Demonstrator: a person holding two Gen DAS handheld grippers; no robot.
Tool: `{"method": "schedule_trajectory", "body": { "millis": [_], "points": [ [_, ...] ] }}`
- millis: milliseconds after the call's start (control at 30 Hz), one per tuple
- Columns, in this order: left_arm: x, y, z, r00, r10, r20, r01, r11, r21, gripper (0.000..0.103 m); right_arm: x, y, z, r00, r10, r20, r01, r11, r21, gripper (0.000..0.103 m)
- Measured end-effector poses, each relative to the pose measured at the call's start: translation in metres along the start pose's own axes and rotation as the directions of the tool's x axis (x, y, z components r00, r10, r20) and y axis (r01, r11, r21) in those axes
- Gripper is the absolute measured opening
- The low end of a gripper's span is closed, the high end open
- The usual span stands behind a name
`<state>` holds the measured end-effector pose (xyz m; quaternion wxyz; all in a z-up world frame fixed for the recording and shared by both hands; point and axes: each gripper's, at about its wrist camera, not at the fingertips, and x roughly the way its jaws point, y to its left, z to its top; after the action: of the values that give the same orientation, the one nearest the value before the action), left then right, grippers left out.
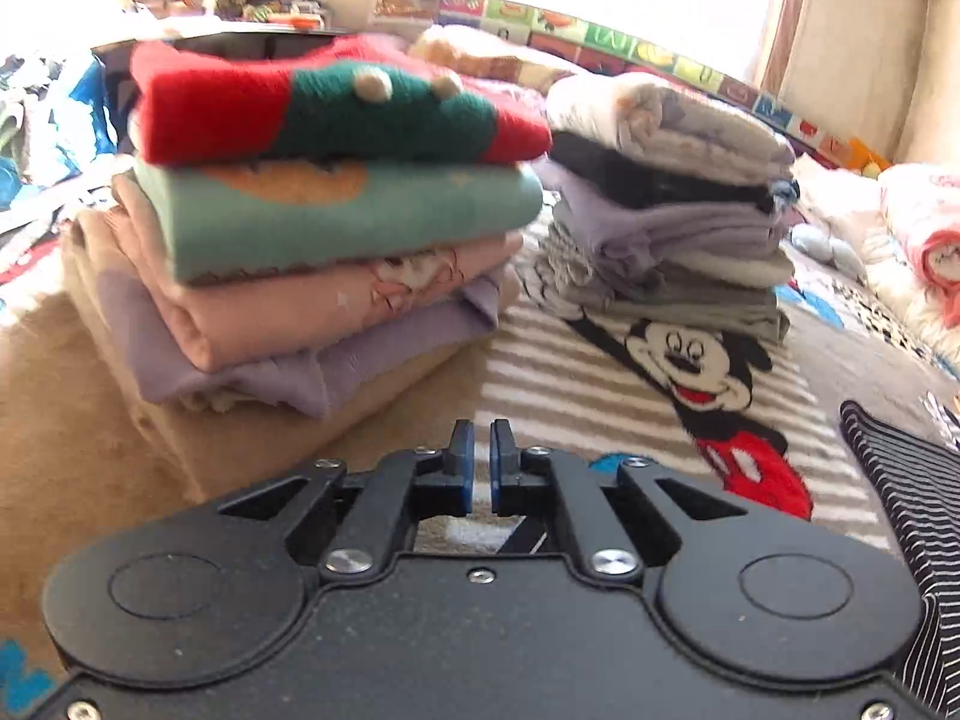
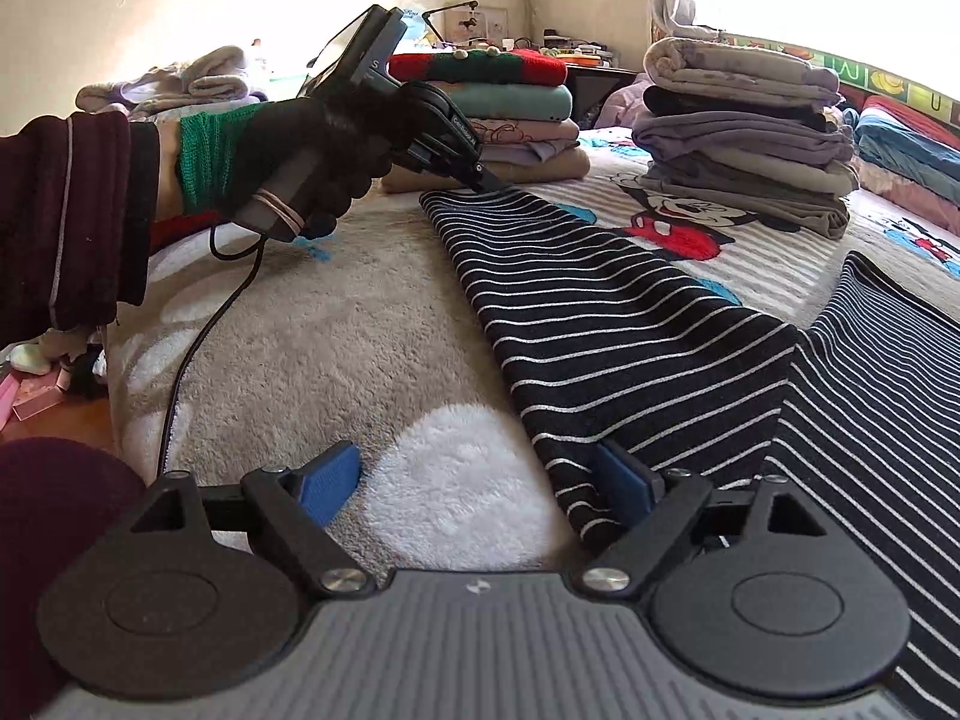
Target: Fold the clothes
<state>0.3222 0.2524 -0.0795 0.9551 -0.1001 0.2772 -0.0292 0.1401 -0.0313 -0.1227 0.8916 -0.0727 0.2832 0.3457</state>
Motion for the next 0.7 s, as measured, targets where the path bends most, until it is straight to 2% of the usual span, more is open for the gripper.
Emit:
{"method": "schedule_trajectory", "body": {
  "millis": [167,267,300,433,600,633,700],
  "points": [
    [-0.013,-0.013,-0.013,1.000,-0.024,0.013,0.025,0.999,-0.037,0.003,0.000,0.000,0.000,1.000,-0.004,0.006,0.004,1.000,-0.004,0.086],
    [-0.022,-0.023,-0.022,0.999,-0.047,0.013,0.047,0.998,-0.050,0.025,0.000,0.001,0.000,1.000,-0.010,0.012,0.010,1.000,-0.009,0.086],
    [-0.024,-0.027,-0.025,0.998,-0.054,0.013,0.055,0.997,-0.054,0.023,0.000,0.001,0.000,1.000,-0.012,0.014,0.012,1.000,-0.012,0.086],
    [-0.036,-0.042,-0.037,0.996,-0.085,0.015,0.086,0.994,-0.073,0.024,0.001,0.002,0.000,1.000,-0.020,0.016,0.020,1.000,-0.020,0.086],
    [-0.090,-0.100,-0.031,0.985,-0.163,0.063,0.170,0.975,-0.140,0.027,0.001,0.003,0.001,1.000,-0.024,0.011,0.025,0.999,-0.026,0.087],
    [-0.099,-0.108,-0.033,0.981,-0.180,0.067,0.188,0.969,-0.161,0.030,-0.004,0.001,0.002,1.000,-0.015,0.021,0.016,1.000,-0.013,0.086],
    [-0.117,-0.122,-0.042,0.971,-0.223,0.084,0.236,0.947,-0.218,0.053,-0.024,-0.001,0.002,0.997,-0.025,0.069,0.023,0.999,0.028,0.081]
  ]
}}
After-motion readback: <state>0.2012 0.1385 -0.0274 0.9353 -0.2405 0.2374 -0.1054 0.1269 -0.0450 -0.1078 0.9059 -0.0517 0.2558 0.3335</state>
